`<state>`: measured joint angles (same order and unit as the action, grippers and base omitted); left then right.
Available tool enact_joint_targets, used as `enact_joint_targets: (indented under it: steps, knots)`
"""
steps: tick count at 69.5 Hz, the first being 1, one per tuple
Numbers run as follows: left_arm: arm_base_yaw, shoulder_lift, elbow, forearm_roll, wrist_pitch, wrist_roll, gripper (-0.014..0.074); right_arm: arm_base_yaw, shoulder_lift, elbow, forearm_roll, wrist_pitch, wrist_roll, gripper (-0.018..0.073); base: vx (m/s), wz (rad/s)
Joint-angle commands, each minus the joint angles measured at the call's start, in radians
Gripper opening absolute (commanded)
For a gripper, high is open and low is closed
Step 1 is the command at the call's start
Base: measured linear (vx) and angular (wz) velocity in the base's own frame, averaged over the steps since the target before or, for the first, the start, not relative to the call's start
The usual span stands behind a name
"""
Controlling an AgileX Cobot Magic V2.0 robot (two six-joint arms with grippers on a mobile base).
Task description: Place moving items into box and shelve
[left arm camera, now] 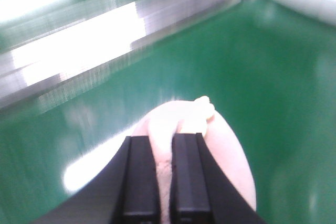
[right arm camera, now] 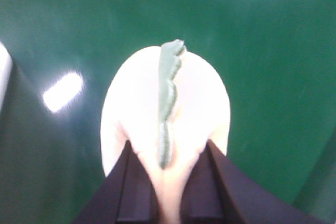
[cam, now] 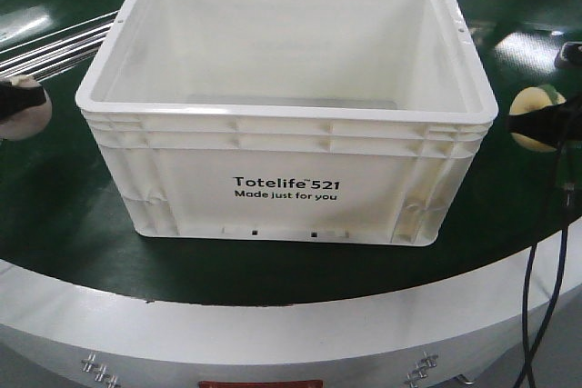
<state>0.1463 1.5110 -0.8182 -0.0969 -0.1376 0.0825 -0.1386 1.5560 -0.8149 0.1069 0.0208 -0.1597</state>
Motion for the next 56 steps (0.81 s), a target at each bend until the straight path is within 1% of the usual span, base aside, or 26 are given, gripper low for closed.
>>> enact_joint_targets:
  steps: [1,10,22,31,34,40,44,47,56]
  knots:
    - [0.0,-0.099,-0.025,-0.002,-0.127,-0.006,-0.0008,-0.006,-0.096,-0.025,-0.008,-0.097,-0.031,-0.0007,0.0,0.0]
    - [0.0,-0.196,-0.025,-0.002,-0.166,-0.006,-0.0008,-0.006,-0.192,-0.025,-0.008,-0.13,-0.037,-0.0007,0.0,0.0]
    - [-0.002,-0.308,-0.025,-0.002,-0.172,-0.006,-0.0008,-0.004,-0.326,-0.025,-0.008,-0.136,-0.048,-0.0007,0.0,0.0]
    - [-0.036,-0.367,-0.025,-0.002,-0.173,-0.006,-0.0007,-0.003,-0.402,-0.025,-0.008,-0.135,-0.093,-0.0007,0.0,0.0]
    - [-0.053,-0.377,-0.026,-0.002,-0.173,-0.006,-0.0007,-0.003,-0.421,-0.025,-0.008,-0.132,-0.093,-0.0007,0.0,0.0]
    - [-0.111,-0.389,-0.031,-0.001,-0.166,-0.006,-0.0007,-0.001,-0.458,-0.025,-0.007,-0.118,-0.093,-0.0007,0.0,0.0]
    - [-0.156,-0.389,-0.047,0.0,-0.143,-0.005,-0.0007,0.02,-0.477,-0.025,-0.007,-0.108,-0.093,-0.0007,0.0,0.0]
    - [-0.194,-0.388,-0.063,0.005,-0.124,-0.005,-0.0007,0.043,-0.491,-0.025,-0.007,-0.104,-0.093,-0.0007,0.0,0.0]
    - [-0.301,-0.379,-0.116,0.007,-0.104,-0.005,-0.0007,0.17,-0.502,-0.025,-0.007,-0.104,-0.094,-0.0007,0.0,0.0]
